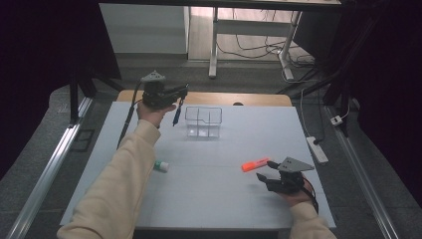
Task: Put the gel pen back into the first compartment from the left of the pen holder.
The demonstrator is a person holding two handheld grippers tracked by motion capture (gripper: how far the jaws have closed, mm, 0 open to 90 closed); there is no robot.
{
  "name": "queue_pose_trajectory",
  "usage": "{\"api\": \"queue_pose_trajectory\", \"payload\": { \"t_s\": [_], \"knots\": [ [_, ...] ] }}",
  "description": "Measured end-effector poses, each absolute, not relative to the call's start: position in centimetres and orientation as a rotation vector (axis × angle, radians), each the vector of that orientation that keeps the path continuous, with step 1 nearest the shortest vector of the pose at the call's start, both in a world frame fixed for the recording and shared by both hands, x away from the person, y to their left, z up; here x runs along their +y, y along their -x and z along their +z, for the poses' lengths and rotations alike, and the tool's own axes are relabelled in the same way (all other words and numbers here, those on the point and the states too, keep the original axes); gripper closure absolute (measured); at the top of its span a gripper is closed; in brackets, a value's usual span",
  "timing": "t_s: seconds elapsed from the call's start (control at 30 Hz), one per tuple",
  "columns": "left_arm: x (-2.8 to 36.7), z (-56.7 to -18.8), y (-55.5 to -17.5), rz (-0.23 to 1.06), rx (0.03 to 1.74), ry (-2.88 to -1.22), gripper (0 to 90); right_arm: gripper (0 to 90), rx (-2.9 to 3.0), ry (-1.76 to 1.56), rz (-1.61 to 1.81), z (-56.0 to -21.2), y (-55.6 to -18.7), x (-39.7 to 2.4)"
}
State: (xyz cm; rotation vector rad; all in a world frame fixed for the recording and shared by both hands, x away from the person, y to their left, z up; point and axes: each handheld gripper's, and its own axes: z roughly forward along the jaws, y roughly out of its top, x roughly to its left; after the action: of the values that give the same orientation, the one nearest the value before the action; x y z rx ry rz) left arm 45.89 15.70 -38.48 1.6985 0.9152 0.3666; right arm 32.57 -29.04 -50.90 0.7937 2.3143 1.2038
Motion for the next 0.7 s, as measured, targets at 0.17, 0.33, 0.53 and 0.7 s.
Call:
{"api": "queue_pose_trajectory", "payload": {
  "t_s": [0.17, 0.33, 0.53, 0.7],
  "knots": [
    [15.1, -38.7, -46.5, 0.377, 0.91, -1.691, 79.4, 36.5, 2.314, -0.796, 1.204, -50.9, -32.6, -29.1],
    [14.7, -38.9, -47.1, 0.369, 0.908, -1.666, 79.4, 36.5, 2.315, -0.796, 1.205, -51.0, -32.6, -29.1],
    [14.3, -38.8, -47.1, 0.369, 0.902, -1.673, 79.4, 36.5, 2.314, -0.797, 1.21, -51.0, -32.6, -29.1],
    [14.1, -38.9, -47.2, 0.366, 0.9, -1.679, 79.4, 36.5, 2.316, -0.794, 1.206, -50.9, -32.6, -29.1]
  ]
}}
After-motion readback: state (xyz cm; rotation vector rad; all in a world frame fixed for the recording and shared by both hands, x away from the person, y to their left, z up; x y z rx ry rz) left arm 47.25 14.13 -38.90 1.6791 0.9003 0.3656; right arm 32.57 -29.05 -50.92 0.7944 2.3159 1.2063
